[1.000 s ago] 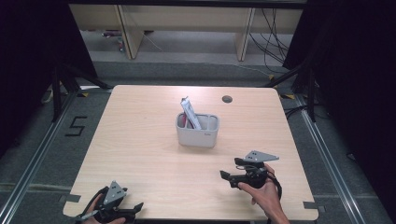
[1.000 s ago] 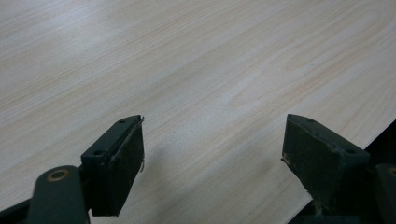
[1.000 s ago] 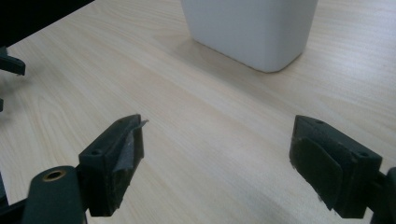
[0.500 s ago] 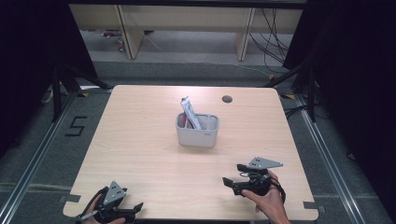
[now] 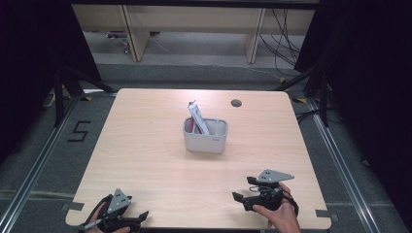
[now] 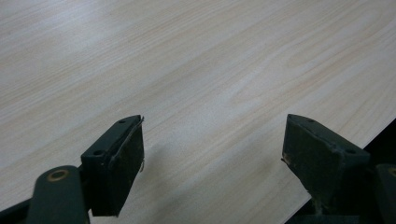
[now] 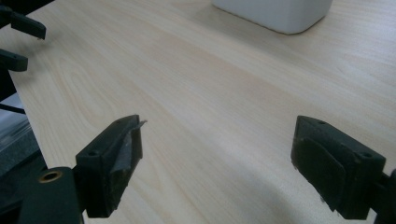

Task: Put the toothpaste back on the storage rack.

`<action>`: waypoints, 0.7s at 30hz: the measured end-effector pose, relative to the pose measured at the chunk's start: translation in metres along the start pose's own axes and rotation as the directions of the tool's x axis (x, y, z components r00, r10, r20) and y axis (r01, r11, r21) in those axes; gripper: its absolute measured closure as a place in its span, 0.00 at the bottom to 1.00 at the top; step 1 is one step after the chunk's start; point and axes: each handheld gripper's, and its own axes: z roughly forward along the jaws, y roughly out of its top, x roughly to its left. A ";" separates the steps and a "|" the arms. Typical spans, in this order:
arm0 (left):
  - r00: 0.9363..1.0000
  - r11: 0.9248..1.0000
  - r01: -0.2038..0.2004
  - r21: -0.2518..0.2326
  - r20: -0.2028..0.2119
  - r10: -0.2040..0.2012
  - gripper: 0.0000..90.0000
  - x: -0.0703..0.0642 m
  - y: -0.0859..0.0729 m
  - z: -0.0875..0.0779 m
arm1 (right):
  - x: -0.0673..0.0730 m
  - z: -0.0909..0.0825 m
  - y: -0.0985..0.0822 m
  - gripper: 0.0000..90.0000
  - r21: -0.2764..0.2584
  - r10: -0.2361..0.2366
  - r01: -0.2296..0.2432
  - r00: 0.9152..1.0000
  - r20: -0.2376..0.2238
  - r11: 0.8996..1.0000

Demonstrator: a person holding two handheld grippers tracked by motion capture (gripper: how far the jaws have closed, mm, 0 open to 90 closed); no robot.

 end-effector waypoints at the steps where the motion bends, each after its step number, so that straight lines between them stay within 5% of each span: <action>1: 1.000 1.000 -0.001 0.003 0.000 0.001 0.22 0.000 0.000 0.000 | 0.000 0.001 -0.001 0.19 0.000 -0.007 0.007 1.000 -0.002 1.000; 4: 1.000 1.000 0.001 -0.001 -0.001 -0.001 0.22 0.000 0.000 0.000 | 0.004 0.000 -0.004 0.19 0.022 0.031 -0.031 0.999 -0.025 0.999; 10: 1.000 1.000 0.001 -0.001 -0.001 -0.001 0.22 0.000 0.000 0.000 | 0.007 -0.003 -0.008 0.18 0.057 -0.006 0.005 1.000 0.018 0.998; 13: 1.000 1.000 0.000 0.001 -0.001 0.000 0.22 0.000 0.000 0.000 | 0.007 -0.003 -0.010 0.18 0.063 -0.030 0.031 1.000 -0.008 0.998; 17: 1.000 1.000 0.001 -0.001 -0.002 -0.001 0.22 0.000 -0.001 0.000 | 0.009 -0.006 -0.013 0.18 0.064 -0.028 0.027 0.999 0.020 0.998; 20: 1.000 1.000 -0.002 0.002 0.002 0.002 0.22 0.000 -0.001 -0.001 | 0.009 -0.005 -0.016 0.18 0.091 -0.015 0.017 1.000 -0.019 0.996; 21: 1.000 1.000 -0.003 0.003 0.003 0.003 0.22 0.000 0.000 -0.001 | 0.010 -0.006 -0.017 0.18 0.101 -0.009 0.008 1.000 0.014 0.995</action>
